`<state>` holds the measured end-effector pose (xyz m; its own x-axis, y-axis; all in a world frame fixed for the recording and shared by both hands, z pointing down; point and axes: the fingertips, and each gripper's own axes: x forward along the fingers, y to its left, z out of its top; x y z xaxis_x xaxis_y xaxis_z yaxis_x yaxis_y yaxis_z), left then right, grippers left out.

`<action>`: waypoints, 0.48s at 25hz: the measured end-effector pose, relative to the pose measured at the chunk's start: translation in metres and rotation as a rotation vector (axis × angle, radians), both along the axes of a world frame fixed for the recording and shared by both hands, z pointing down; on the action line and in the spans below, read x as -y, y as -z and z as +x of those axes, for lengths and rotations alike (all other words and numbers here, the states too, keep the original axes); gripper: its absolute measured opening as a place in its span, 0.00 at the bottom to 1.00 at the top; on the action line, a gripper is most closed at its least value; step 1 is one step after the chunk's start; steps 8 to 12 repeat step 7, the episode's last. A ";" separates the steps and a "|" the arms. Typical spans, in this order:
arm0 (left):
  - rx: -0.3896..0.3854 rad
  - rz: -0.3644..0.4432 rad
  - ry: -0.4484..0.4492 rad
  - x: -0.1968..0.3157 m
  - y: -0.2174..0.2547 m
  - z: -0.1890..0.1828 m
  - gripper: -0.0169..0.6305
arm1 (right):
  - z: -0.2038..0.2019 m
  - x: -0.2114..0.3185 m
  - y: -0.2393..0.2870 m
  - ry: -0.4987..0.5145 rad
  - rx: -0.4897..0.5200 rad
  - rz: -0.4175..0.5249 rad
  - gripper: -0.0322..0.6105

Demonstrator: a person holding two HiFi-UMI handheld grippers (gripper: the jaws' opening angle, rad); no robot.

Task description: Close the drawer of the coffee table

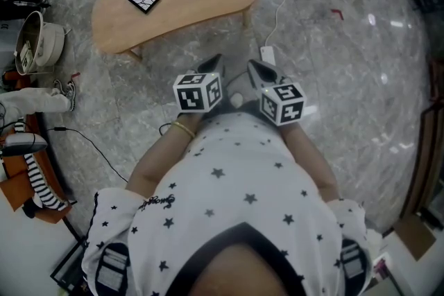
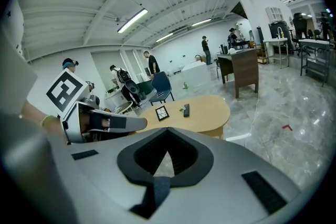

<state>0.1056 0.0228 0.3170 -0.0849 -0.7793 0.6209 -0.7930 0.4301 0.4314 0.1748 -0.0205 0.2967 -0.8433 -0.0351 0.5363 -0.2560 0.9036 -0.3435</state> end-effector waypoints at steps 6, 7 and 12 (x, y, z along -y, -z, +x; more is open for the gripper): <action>-0.004 0.004 -0.004 -0.003 0.003 0.004 0.04 | 0.001 -0.004 0.004 0.000 0.010 0.001 0.06; -0.004 0.005 -0.006 -0.003 0.003 0.004 0.04 | 0.001 -0.005 0.005 0.001 0.011 0.001 0.06; -0.004 0.005 -0.006 -0.003 0.003 0.004 0.04 | 0.001 -0.005 0.005 0.001 0.011 0.001 0.06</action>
